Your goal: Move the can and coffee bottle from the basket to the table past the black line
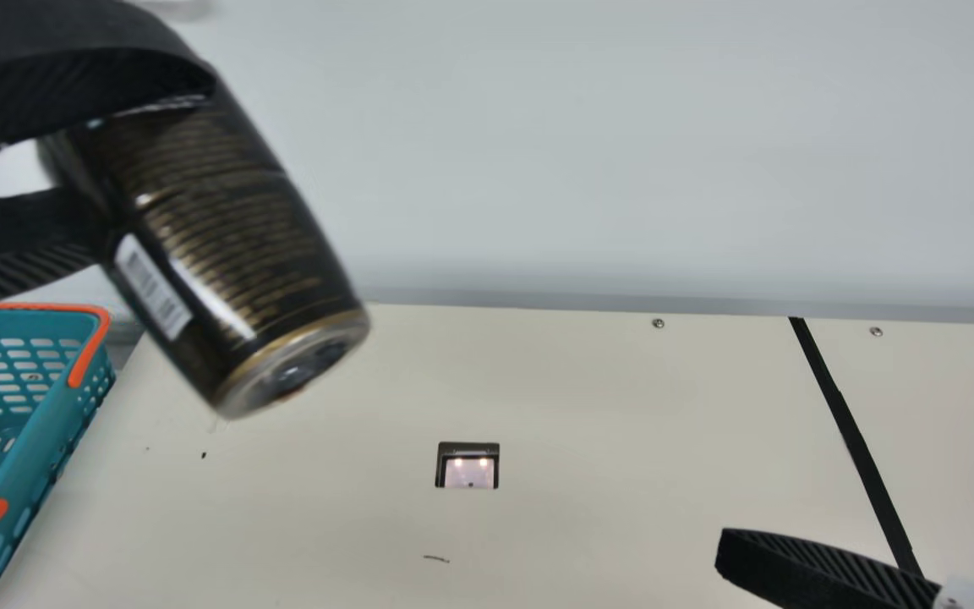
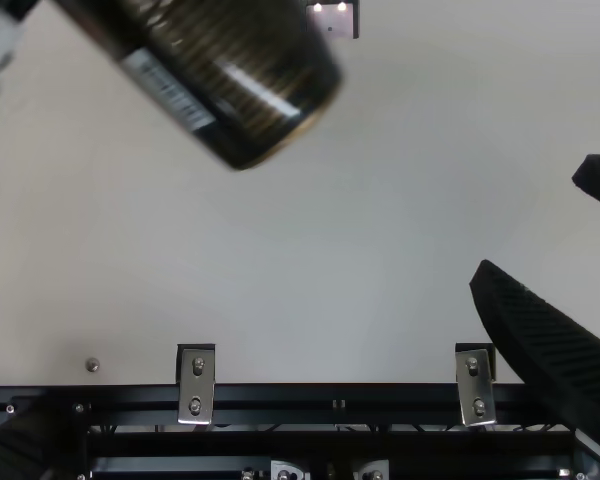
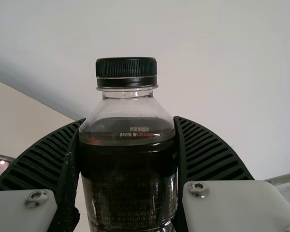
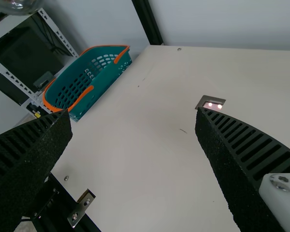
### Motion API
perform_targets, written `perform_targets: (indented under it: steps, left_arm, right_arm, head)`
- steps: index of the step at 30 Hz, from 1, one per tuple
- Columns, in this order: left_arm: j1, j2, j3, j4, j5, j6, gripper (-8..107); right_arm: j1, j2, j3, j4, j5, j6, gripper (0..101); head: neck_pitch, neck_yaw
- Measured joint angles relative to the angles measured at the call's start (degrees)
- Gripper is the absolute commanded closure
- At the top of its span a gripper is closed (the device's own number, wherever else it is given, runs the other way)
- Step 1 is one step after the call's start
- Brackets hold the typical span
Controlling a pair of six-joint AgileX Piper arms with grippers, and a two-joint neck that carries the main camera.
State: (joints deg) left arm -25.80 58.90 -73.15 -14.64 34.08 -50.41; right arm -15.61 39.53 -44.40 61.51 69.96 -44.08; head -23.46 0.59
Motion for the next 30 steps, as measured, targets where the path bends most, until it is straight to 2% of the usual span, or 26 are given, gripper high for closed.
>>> perform_targets:
  steps: [6, 20, 30]
  left_arm:
    - [-3.5, 3.5, -3.2, 1.1, -1.6, -4.7, 89]
    - [-12.5, 9.1, -8.8, 8.5, -3.0, -13.8, 89]
    - [-17.9, 10.6, -10.8, 7.6, -3.1, -15.1, 89]
  right_arm:
    - [0.0, 0.0, 0.0, 0.0, 0.0, 0.0, 0]
    - [0.0, 0.0, 0.0, 0.0, 0.0, 0.0, 0]
    - [0.0, 0.0, 0.0, 0.0, 0.0, 0.0, 0]
  head:
    - [0.3, 0.0]
    - [0.0, 0.0]
    - [0.0, 0.0]
